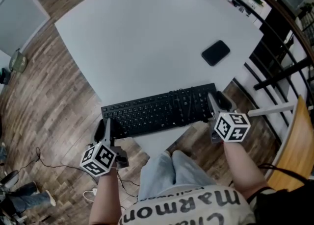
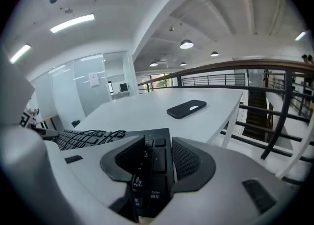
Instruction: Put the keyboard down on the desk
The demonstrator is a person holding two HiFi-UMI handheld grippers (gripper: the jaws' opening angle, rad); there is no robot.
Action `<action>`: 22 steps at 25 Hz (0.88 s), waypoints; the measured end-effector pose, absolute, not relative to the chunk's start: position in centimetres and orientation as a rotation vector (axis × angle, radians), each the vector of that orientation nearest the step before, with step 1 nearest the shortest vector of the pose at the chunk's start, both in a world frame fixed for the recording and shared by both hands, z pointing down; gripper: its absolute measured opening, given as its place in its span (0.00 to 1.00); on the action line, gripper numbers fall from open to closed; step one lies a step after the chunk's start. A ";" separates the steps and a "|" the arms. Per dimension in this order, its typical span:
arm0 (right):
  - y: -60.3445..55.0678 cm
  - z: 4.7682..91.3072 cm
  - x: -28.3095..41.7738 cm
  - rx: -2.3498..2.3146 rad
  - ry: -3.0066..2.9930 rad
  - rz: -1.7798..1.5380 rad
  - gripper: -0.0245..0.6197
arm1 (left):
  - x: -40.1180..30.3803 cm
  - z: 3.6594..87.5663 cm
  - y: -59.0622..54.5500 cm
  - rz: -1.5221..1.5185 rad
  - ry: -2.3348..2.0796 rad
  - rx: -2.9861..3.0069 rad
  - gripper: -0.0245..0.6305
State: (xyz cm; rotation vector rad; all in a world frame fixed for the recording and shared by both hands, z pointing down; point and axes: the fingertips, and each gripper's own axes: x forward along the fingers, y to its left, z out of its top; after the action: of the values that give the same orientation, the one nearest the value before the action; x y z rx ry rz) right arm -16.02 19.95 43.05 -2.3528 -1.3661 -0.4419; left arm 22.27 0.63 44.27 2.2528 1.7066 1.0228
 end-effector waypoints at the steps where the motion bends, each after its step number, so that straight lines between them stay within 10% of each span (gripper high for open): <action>1: 20.0 43.1 -16.0 -2.362 -1.367 -0.458 0.32 | 22.3 44.3 0.6 1.025 1.707 2.253 0.25; 22: 19.9 42.9 -15.8 -2.417 -1.384 -0.561 0.31 | 21.9 44.0 0.8 0.994 1.831 2.469 0.25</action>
State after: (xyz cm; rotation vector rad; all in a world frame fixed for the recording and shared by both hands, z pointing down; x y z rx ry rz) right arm -15.76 19.89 42.94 -2.4170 -1.3837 -0.5609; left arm 21.93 0.82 44.03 2.4692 1.8306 0.9937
